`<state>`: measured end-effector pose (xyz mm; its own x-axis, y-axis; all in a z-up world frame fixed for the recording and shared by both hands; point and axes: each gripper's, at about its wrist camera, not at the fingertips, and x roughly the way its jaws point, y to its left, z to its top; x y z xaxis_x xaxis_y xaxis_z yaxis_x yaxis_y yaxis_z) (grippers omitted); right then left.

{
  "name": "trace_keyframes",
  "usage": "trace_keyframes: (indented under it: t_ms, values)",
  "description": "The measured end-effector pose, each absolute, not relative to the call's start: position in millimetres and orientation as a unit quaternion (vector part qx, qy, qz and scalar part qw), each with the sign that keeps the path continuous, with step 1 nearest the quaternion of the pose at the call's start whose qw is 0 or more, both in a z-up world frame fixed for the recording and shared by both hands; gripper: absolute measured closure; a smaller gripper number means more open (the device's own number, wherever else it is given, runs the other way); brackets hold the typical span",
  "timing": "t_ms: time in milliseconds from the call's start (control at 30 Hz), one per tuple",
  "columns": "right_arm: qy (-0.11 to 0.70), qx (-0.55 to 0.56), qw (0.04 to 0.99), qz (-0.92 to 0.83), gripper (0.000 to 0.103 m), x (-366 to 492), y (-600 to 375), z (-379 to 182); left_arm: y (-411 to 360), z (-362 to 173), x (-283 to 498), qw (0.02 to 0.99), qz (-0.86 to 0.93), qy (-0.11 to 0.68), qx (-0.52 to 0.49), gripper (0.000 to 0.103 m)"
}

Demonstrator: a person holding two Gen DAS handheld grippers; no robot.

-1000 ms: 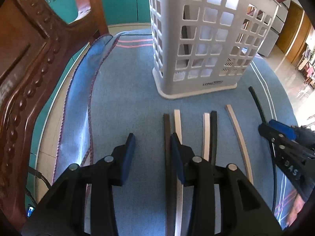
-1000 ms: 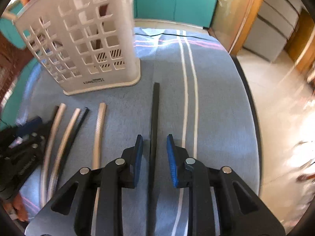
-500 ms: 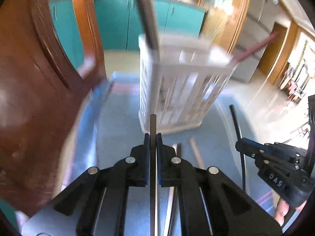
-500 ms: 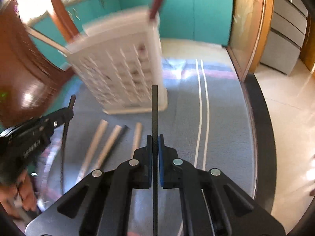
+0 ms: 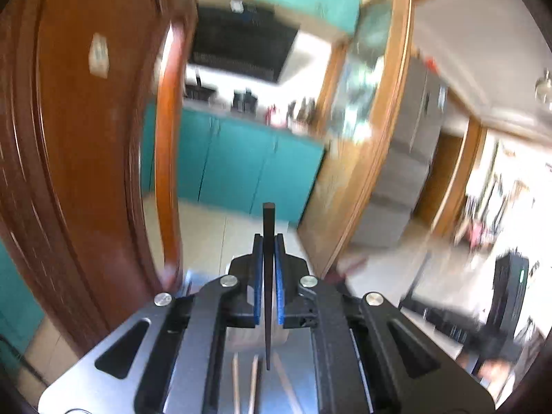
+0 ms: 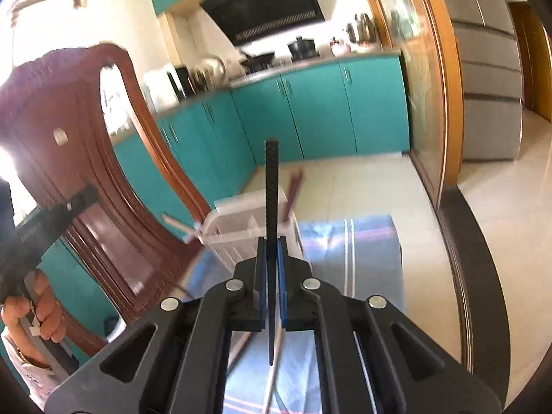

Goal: Organize utensils
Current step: 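Lift both held chopsticks up over the white holder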

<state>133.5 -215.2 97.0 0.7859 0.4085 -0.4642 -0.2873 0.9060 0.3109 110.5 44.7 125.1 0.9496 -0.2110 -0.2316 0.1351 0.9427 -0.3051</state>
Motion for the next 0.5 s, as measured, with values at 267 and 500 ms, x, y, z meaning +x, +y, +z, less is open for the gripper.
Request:
trace_keyframes:
  t_ms: [267, 500]
  values:
    - [0.183, 0.122, 0.959, 0.177, 0.097, 147, -199, 135, 45, 135, 129, 0.986, 0.003, 0.008, -0.166, 0.096]
    - [0.084, 0.159, 0.975, 0.13, 0.097, 172, -191, 126, 30, 91, 168, 0.989, 0.015, 0.078, -0.123, 0.096]
